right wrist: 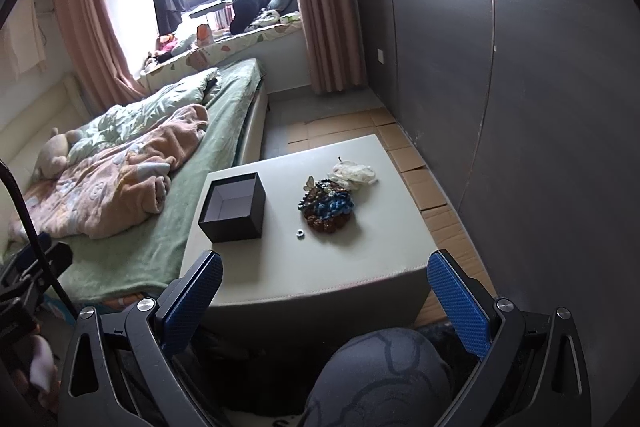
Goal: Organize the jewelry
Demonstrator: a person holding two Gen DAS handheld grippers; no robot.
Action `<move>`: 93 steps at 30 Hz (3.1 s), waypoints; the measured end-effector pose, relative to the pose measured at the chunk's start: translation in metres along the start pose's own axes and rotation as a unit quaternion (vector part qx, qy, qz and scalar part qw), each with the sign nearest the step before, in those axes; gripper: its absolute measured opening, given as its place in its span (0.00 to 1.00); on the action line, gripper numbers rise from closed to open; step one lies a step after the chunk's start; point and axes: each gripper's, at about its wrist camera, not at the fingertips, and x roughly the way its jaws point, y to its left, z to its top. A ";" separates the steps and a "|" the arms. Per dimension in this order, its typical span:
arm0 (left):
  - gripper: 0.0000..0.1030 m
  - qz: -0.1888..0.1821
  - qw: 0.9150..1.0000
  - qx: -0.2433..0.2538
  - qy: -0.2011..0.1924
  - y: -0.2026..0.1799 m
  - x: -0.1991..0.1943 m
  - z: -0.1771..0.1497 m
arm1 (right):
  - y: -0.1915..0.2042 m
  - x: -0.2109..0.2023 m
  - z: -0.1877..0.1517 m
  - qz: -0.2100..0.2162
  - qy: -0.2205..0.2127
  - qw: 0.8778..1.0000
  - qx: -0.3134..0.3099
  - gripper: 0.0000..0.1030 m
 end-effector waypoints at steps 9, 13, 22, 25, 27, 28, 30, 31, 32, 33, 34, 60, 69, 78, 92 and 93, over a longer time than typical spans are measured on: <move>0.98 -0.029 0.999 0.014 0.019 -0.012 0.041 0.021 | -0.020 0.035 0.011 0.013 0.023 0.999 0.039 0.99; 0.93 -0.041 0.999 0.017 0.030 -0.017 0.062 0.028 | -0.038 0.056 0.016 0.021 0.036 0.997 0.069 0.93; 0.77 -0.060 0.995 0.016 0.078 -0.025 0.122 0.031 | -0.066 0.121 0.013 0.057 0.092 0.987 0.123 0.73; 0.71 -0.063 0.993 0.017 0.098 -0.028 0.143 0.029 | -0.073 0.144 0.012 0.073 0.107 0.982 0.140 0.67; 0.70 -0.062 0.992 0.023 0.107 -0.031 0.155 0.028 | -0.075 0.159 0.012 0.084 0.117 0.978 0.149 0.64; 0.70 -0.062 0.992 0.028 0.110 -0.033 0.161 0.027 | -0.076 0.166 0.012 0.089 0.120 0.977 0.152 0.61; 0.65 -0.067 0.990 0.035 0.118 -0.036 0.173 0.026 | -0.079 0.180 0.013 0.097 0.125 0.975 0.159 0.60; 0.63 -0.070 0.989 0.038 0.123 -0.037 0.180 0.025 | -0.080 0.187 0.014 0.100 0.128 0.973 0.164 0.60; 0.61 -0.074 0.988 0.040 0.129 -0.039 0.186 0.025 | -0.081 0.194 0.015 0.103 0.131 0.972 0.167 0.60; 0.59 -0.076 0.987 0.042 0.134 -0.040 0.192 0.025 | -0.082 0.200 0.015 0.104 0.133 0.971 0.169 0.60; 0.57 -0.078 0.986 0.044 0.139 -0.042 0.199 0.025 | -0.084 0.208 0.016 0.105 0.135 0.970 0.171 0.60; 0.43 -0.076 0.970 0.024 0.229 -0.043 0.310 0.027 | -0.077 0.316 0.020 0.123 0.163 0.965 0.166 0.30; 0.43 -0.083 0.960 0.075 0.256 -0.074 0.332 0.014 | -0.099 0.289 0.026 0.159 0.104 0.962 0.197 0.29; 0.43 -0.082 0.953 0.123 0.265 -0.100 0.353 0.006 | -0.113 0.285 0.027 0.159 0.089 0.956 0.229 0.29; 0.10 -0.069 0.958 0.135 0.244 -0.095 0.349 0.017 | -0.120 0.286 0.023 0.152 0.091 0.956 0.234 0.29; 0.10 -0.069 0.959 0.130 0.241 -0.094 0.347 0.020 | -0.120 0.286 0.024 0.152 0.091 0.956 0.234 0.29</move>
